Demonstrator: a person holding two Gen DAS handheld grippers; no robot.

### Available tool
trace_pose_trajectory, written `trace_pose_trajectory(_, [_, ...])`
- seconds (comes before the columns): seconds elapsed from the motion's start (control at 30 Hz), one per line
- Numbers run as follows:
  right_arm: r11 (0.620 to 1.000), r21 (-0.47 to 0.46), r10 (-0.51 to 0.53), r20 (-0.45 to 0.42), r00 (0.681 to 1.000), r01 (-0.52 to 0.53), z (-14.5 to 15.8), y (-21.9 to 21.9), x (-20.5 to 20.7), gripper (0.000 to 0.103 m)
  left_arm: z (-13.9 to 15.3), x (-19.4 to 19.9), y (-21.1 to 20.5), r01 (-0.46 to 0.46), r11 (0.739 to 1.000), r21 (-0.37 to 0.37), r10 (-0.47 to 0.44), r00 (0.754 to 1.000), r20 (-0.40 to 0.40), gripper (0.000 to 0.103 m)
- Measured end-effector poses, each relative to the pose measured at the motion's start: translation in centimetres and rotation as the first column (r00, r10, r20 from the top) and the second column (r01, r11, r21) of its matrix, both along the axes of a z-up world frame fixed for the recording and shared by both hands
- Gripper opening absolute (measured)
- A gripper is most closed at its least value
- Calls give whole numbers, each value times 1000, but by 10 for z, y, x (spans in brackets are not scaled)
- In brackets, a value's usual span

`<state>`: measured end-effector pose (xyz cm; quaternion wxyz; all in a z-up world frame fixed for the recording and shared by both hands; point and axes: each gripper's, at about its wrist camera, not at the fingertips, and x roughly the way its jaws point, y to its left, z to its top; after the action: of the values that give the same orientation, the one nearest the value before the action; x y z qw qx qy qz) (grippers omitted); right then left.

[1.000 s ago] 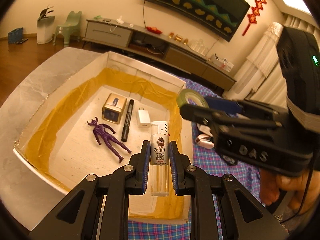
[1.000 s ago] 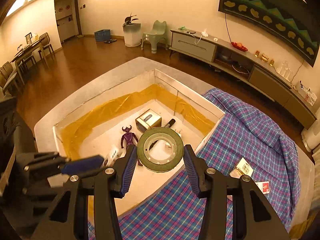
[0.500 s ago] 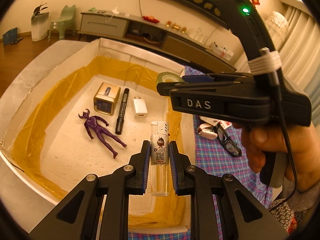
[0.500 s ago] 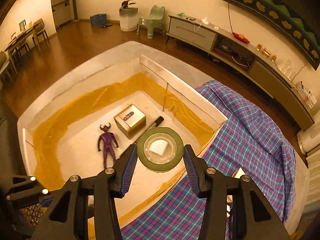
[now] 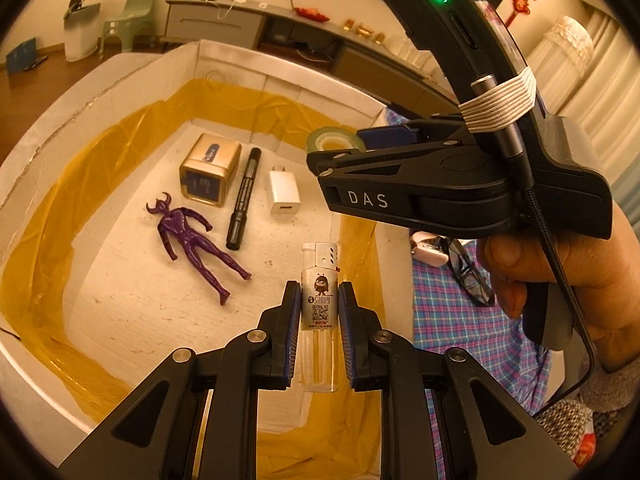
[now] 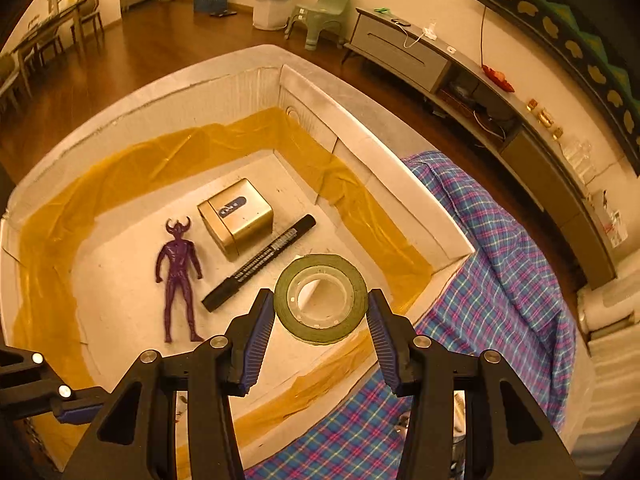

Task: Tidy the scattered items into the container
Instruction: 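Open the left tool to drop the glue stick while the right tool drops the tape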

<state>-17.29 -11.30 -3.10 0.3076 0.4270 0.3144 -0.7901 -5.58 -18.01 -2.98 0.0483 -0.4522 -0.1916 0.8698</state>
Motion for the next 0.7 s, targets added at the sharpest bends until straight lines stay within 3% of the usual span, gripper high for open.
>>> trace_pose_trajectory(0.13, [999,31,11,-13,1000,-11,-3,-3,-3,49,-3,-3,-5,-32,999,8,32,999,20,21])
trace_pose_trajectory(0.23, [999,35,-1,-21,1000,2,-4,-2,-6,50,-5,-5,-9,-40,999,28,39,999,34,32])
trace_pose_trajectory(0.7, [999,-50,-13,19,1000,14,14,11,0,50,1,-3,-14,-49,998,43,48,999,20,33])
